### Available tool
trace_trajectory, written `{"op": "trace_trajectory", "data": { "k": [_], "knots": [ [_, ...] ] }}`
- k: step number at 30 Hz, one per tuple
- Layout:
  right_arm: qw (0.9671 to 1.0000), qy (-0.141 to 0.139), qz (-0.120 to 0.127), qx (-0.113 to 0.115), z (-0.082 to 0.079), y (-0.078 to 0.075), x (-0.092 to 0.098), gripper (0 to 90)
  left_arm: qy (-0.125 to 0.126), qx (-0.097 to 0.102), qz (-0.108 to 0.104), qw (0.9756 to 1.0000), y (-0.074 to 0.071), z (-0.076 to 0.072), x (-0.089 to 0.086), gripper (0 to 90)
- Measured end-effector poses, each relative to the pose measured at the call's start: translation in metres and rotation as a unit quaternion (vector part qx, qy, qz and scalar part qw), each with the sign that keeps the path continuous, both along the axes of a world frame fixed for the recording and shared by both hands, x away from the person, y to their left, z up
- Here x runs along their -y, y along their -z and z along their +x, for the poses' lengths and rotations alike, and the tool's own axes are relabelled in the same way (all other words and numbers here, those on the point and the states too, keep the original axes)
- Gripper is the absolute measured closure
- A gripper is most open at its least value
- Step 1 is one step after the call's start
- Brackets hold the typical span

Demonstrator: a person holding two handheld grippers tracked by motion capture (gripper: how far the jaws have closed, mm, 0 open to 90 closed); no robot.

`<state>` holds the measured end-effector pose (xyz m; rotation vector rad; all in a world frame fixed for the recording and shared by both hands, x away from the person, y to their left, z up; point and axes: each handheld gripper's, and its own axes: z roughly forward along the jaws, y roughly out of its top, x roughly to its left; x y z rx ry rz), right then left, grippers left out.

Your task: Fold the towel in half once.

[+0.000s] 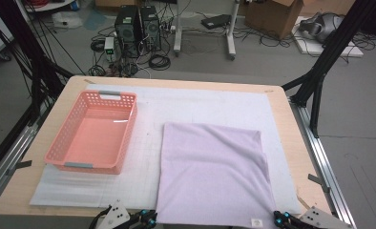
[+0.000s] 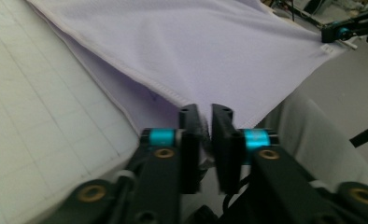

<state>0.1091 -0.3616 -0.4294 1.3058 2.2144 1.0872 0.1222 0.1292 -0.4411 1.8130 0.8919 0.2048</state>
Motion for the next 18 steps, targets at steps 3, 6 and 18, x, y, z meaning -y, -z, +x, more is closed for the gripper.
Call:
{"op": "trace_trajectory", "data": {
  "k": [3,6,18],
  "knots": [
    [0.9997,0.019,0.012,0.013,0.01,-0.004,0.003,70.4,-0.023,0.007,-0.013,0.9996,-0.001,0.017,-0.001,51.3],
    [0.9986,0.039,0.017,0.033,0.03,-0.005,0.005,68.3,-0.045,0.007,-0.02,0.9988,-0.003,0.043,0.0,50.0],
    [0.9976,0.068,0.005,0.005,0.1,0.013,0.006,69.7,-0.049,-0.026,0.066,0.9963,0.014,0.103,0.035,63.9]
  ]
}}
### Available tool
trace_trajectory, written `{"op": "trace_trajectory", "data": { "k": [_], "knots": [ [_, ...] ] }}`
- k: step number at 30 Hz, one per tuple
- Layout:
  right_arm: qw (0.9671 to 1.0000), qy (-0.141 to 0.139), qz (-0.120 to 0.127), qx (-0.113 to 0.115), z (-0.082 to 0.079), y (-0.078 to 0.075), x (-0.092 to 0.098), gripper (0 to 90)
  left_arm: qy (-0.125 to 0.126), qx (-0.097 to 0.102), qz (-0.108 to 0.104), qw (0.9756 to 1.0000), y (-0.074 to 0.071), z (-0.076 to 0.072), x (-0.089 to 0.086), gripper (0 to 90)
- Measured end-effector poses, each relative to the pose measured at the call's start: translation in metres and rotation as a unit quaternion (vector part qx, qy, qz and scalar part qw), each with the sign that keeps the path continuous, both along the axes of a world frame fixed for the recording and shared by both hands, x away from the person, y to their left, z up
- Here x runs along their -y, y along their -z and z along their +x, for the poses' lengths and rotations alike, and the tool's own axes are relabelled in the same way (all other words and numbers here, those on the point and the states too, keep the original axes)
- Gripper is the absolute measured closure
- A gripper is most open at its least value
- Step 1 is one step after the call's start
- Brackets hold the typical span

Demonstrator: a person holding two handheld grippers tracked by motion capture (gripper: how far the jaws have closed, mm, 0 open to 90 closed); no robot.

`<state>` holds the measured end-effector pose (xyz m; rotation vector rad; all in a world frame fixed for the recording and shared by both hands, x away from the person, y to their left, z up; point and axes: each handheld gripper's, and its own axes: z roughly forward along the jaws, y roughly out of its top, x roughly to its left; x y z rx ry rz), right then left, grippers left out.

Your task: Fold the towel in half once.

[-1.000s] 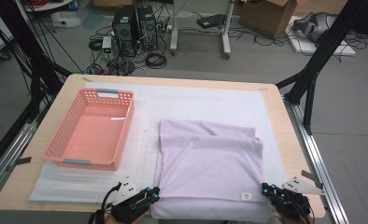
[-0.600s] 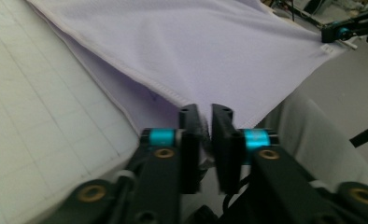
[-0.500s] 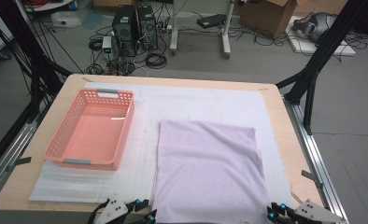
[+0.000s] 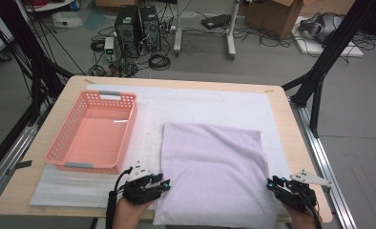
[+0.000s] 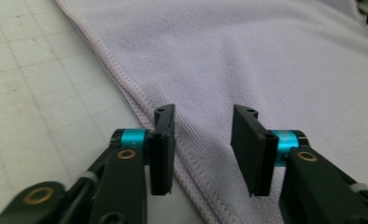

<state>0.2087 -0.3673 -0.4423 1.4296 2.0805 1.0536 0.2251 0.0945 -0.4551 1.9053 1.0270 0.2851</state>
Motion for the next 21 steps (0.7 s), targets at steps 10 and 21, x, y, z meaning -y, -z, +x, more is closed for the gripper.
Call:
{"op": "trace_trajectory", "data": {
  "k": [10,21],
  "knots": [
    [0.9982,-0.037,0.008,-0.047,-0.001,-0.004,0.015,74.6,0.035,0.005,0.015,0.9993,-0.013,-0.009,-0.016,77.4],
    [0.9987,-0.031,0.013,0.039,0.095,-0.023,0.013,63.1,-0.005,0.058,-0.046,0.9973,-0.024,0.094,-0.002,50.5]
  ]
}}
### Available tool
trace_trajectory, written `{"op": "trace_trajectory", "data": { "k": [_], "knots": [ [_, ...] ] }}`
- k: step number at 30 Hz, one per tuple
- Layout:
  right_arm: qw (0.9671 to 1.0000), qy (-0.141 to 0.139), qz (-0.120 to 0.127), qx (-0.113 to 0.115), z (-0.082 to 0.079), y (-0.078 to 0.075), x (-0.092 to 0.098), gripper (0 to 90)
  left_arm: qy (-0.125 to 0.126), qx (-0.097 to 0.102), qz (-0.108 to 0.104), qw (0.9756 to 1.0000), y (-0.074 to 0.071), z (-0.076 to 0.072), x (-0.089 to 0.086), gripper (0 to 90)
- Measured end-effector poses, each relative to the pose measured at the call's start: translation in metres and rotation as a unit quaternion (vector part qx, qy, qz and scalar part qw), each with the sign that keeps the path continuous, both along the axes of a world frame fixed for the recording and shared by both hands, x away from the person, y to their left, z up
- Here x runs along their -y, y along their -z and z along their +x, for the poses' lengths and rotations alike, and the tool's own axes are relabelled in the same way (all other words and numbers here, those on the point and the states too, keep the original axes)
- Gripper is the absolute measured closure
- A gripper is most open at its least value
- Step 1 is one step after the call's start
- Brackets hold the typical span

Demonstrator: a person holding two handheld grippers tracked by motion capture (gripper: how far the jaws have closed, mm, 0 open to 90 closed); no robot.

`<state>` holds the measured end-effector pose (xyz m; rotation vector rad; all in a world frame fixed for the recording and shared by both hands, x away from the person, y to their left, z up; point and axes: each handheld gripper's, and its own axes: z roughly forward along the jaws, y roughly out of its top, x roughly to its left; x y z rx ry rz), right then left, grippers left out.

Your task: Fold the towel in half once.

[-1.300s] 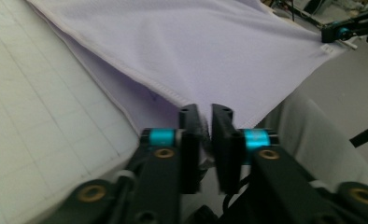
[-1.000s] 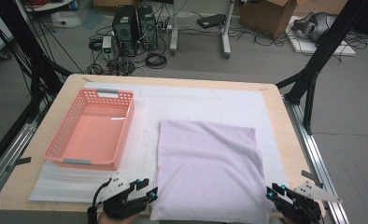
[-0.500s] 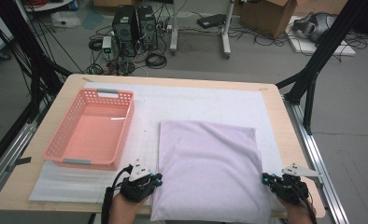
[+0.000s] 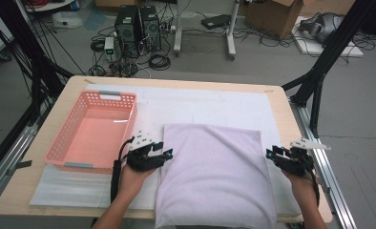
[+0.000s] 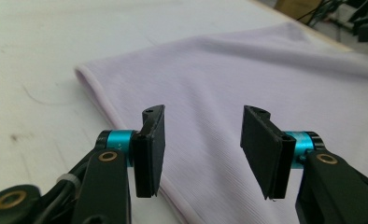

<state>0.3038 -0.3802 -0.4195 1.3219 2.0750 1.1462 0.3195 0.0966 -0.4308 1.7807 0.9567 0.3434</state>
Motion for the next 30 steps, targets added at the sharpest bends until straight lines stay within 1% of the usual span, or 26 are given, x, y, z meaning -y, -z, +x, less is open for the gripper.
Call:
{"op": "trace_trajectory", "data": {
  "k": [2,3,4,5,6,7,8,10,11,12,13,14,15,16,17,19,20,21,22,23,25,27,28,29,30],
  "knots": [
    [0.9998,-0.004,-0.019,-0.008,0.022,0.002,-0.008,63.5,0.001,0.003,0.013,0.9999,0.0,0.014,0.003,52.7],
    [0.9996,-0.005,-0.025,-0.011,0.032,0.004,-0.011,63.8,-0.006,0.005,0.008,0.9999,0.001,0.021,0.004,53.2],
    [0.9992,-0.005,-0.037,-0.018,0.044,0.007,-0.015,63.4,-0.008,0.001,0.004,1.0,0.001,0.025,0.004,53.5],
    [0.9988,-0.002,-0.045,-0.021,0.051,0.009,-0.017,61.0,-0.009,-0.005,0.007,0.9999,0.002,0.03,0.005,53.9],
    [0.9983,0.004,-0.055,-0.021,0.058,0.012,-0.019,56.0,-0.012,-0.01,0.013,0.9998,0.003,0.035,0.006,53.8],
    [0.9971,0.019,-0.071,-0.023,0.066,0.014,-0.019,49.2,-0.015,-0.013,0.017,0.9997,0.004,0.038,0.007,53.8],
    [0.9963,0.03,-0.077,-0.026,0.073,0.018,-0.019,49.7,-0.017,-0.019,0.019,0.9995,0.005,0.043,0.008,53.8],
    [0.9952,0.036,-0.082,-0.039,0.085,0.024,-0.017,55.2,-0.029,-0.027,0.027,0.9989,0.007,0.05,0.008,51.5],
    [0.9965,0.032,-0.066,-0.041,0.09,0.026,-0.016,65.7,-0.036,-0.029,0.029,0.9985,0.008,0.054,0.008,51.4],
    [0.9971,0.032,-0.057,-0.04,0.093,0.026,-0.015,75.5,-0.043,-0.035,0.024,0.9981,0.009,0.057,0.008,50.5],
    [0.9965,0.04,-0.065,-0.035,0.096,0.026,-0.015,83.0,-0.047,-0.039,0.026,0.9978,0.009,0.06,0.008,49.6],
    [0.9955,0.054,-0.071,-0.031,0.1,0.026,-0.015,83.7,-0.051,-0.04,0.028,0.9975,0.01,0.063,0.009,49.3],
    [0.9945,0.067,-0.074,-0.029,0.104,0.026,-0.015,84.0,-0.056,-0.037,0.027,0.9974,0.01,0.065,0.009,48.6],
    [0.9934,0.084,-0.073,-0.027,0.107,0.026,-0.015,83.2,-0.063,-0.036,0.026,0.997,0.011,0.066,0.009,48.4],
    [0.993,0.093,-0.067,-0.026,0.11,0.027,-0.014,79.9,-0.067,-0.037,0.029,0.9967,0.013,0.068,0.009,47.1],
    [0.9936,0.097,-0.05,-0.029,0.111,0.026,-0.012,72.9,-0.082,-0.049,0.033,0.9949,0.019,0.073,0.006,46.1],
    [0.9937,0.098,-0.046,-0.03,0.109,0.023,-0.011,70.0,-0.09,-0.06,0.029,0.9937,0.021,0.075,0.005,45.5],
    [0.9948,0.091,-0.035,-0.031,0.107,0.021,-0.01,67.9,-0.095,-0.071,0.025,0.9926,0.021,0.078,0.004,45.8],
    [0.9957,0.084,-0.027,-0.03,0.105,0.017,-0.008,63.9,-0.094,-0.072,0.024,0.9926,0.021,0.08,0.004,44.8],
    [0.996,0.081,-0.023,-0.029,0.103,0.015,-0.006,60.9,-0.096,-0.072,0.029,0.9923,0.021,0.082,0.006,44.7],
    [0.9971,0.065,-0.012,-0.037,0.1,0.012,-0.003,54.7,-0.088,-0.082,0.038,0.992,0.02,0.087,0.011,44.5],
    [0.9976,0.056,-0.013,-0.038,0.098,0.01,-0.003,48.8,-0.092,-0.081,0.041,0.9916,0.022,0.091,0.014,44.3],
    [0.9978,0.053,-0.01,-0.039,0.098,0.011,-0.003,47.6,-0.095,-0.083,0.04,0.9912,0.021,0.093,0.015,45.8],
    [0.9978,0.05,-0.008,-0.043,0.099,0.012,-0.003,46.7,-0.097,-0.081,0.047,0.9908,0.021,0.094,0.016,47.0],
    [0.9977,0.046,-0.013,-0.049,0.1,0.013,-0.004,46.6,-0.099,-0.075,0.061,0.9903,0.021,0.093,0.017,51.5]
  ]
}}
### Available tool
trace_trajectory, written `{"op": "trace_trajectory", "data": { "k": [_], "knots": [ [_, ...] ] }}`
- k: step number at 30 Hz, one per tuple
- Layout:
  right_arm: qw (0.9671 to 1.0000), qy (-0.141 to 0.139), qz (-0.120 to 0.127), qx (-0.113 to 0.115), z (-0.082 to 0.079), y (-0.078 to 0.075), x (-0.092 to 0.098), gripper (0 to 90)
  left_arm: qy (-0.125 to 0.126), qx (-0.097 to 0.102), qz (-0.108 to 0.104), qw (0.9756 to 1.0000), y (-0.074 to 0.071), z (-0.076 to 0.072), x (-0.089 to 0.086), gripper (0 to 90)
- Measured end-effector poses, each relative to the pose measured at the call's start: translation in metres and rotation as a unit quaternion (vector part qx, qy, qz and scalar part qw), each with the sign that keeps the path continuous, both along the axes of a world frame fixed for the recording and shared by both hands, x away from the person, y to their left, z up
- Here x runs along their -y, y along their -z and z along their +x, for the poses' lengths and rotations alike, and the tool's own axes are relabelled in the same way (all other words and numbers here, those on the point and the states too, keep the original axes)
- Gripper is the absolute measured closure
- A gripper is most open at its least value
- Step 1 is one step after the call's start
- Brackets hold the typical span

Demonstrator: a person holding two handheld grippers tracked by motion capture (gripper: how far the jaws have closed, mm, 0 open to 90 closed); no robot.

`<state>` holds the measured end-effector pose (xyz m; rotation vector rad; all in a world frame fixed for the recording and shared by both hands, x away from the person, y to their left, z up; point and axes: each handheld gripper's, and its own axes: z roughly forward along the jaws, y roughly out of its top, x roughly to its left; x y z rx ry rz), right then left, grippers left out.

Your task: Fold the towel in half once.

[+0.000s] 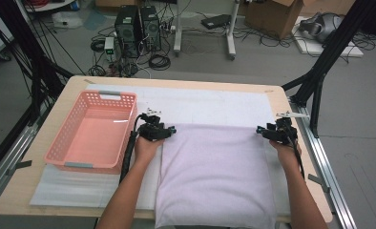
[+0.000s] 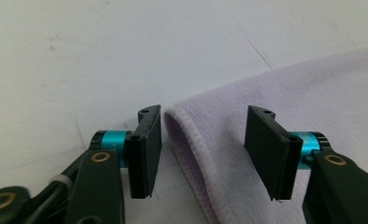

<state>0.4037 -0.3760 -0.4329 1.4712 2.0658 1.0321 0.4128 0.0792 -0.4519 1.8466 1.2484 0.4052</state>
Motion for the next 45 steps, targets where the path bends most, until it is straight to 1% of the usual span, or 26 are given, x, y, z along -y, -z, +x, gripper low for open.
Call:
{"op": "trace_trajectory", "data": {
  "k": [1,3,4,5,6,7,9,10,11,12,13,15,17,20,22,26,27,29,30,31,33,36,38,40,42,45],
  "knots": [
    [1.0,-0.001,-0.005,-0.006,0.001,0.002,-0.001,46.5,0.001,0.007,0.02,0.9998,0.0,0.0,0.001,59.3],
    [0.9992,-0.012,-0.016,-0.035,0.004,0.01,-0.005,46.3,0.008,0.005,0.011,0.9999,0.0,0.001,0.0,71.6],
    [0.9993,-0.01,-0.025,-0.027,0.003,0.011,-0.008,48.5,0.013,0.005,0.011,0.9998,0.0,0.001,0.0,79.9],
    [0.9992,-0.011,-0.028,-0.026,0.002,0.011,-0.009,55.4,0.015,0.004,0.011,0.9998,0.0,0.001,0.001,81.5],
    [0.9991,-0.019,-0.025,-0.029,0.001,0.01,-0.009,75.7,0.015,0.006,0.013,0.9998,0.0,0.001,0.002,83.1],
    [0.9983,-0.041,-0.005,-0.042,0.001,0.008,-0.009,85.5,0.011,0.011,0.015,0.9998,-0.001,0.0,0.002,83.6],
    [0.9974,-0.051,-0.03,-0.042,0.002,0.006,-0.013,86.7,0.0,0.031,0.009,0.9995,-0.006,0.001,0.002,84.1],
    [0.9973,-0.054,-0.029,-0.041,0.003,0.005,-0.012,86.9,-0.008,0.045,-0.002,0.999,-0.01,0.002,0.001,84.1],
    [0.998,-0.05,-0.026,-0.028,0.005,0.003,-0.009,87.0,-0.009,0.048,-0.007,0.9988,-0.016,0.004,0.0,84.1],
    [0.9988,-0.043,-0.014,-0.016,0.005,0.001,-0.006,87.0,-0.006,0.065,-0.009,0.9978,-0.022,0.007,-0.001,84.1],
    [0.9993,-0.035,-0.008,0.001,0.006,0.0,-0.004,87.0,-0.007,0.071,-0.008,0.9974,-0.026,0.009,0.0,84.1],
    [0.9993,-0.025,-0.01,0.027,0.008,-0.004,-0.002,87.0,-0.005,0.093,-0.006,0.9957,-0.035,0.016,0.001,84.0],
    [0.9987,-0.011,-0.012,0.048,0.012,-0.009,-0.002,87.0,-0.011,0.103,-0.018,0.9945,-0.043,0.025,0.003,84.0],
    [0.9955,0.003,-0.027,0.091,0.018,-0.023,-0.005,86.9,-0.022,0.106,-0.032,0.9936,-0.053,0.038,0.003,84.0],
    [0.9941,0.008,-0.035,0.102,0.024,-0.03,-0.007,86.9,-0.024,0.114,-0.033,0.9927,-0.059,0.045,0.002,84.0],
    [0.9871,0.031,-0.075,0.138,0.035,-0.043,-0.015,86.2,-0.026,0.119,-0.042,0.9917,-0.064,0.051,0.005,83.7],
    [0.9868,0.039,-0.079,0.136,0.038,-0.044,-0.017,83.4,-0.029,0.111,-0.045,0.9924,-0.062,0.051,0.006,81.1],
    [0.9877,0.058,-0.07,0.127,0.043,-0.044,-0.019,68.6,-0.035,0.087,-0.059,0.9938,-0.058,0.052,0.006,57.6],
    [0.9889,0.065,-0.052,0.123,0.043,-0.044,-0.018,67.9,-0.023,0.074,-0.064,0.9949,-0.056,0.051,0.005,53.4],
    [0.9906,0.062,-0.036,0.117,0.043,-0.044,-0.017,65.8,-0.013,0.073,-0.056,0.9957,-0.055,0.049,0.007,53.6],
    [0.9929,0.051,-0.035,0.101,0.041,-0.042,-0.016,64.3,-0.004,0.096,-0.054,0.9939,-0.051,0.041,0.008,56.0],
    [0.9946,0.042,-0.025,0.091,0.036,-0.041,-0.013,63.1,0.017,0.065,-0.068,0.9954,-0.044,0.035,0.007,54.6],
    [0.9954,0.038,-0.014,0.087,0.031,-0.041,-0.01,62.3,0.027,0.07,-0.059,0.9954,-0.038,0.026,0.007,54.8],
    [0.9963,0.031,-0.001,0.08,0.026,-0.042,-0.007,61.9,0.043,0.048,-0.053,0.9965,-0.034,0.021,0.008,54.4],
    [0.9972,0.022,0.003,0.071,0.021,-0.043,-0.006,61.9,0.045,0.061,-0.047,0.996,-0.029,0.011,0.008,54.0],
    [0.9983,0.005,0.005,0.057,0.012,-0.042,-0.006,61.2,0.046,0.051,-0.059,0.9959,-0.022,-0.001,0.004,53.9]
  ]
}}
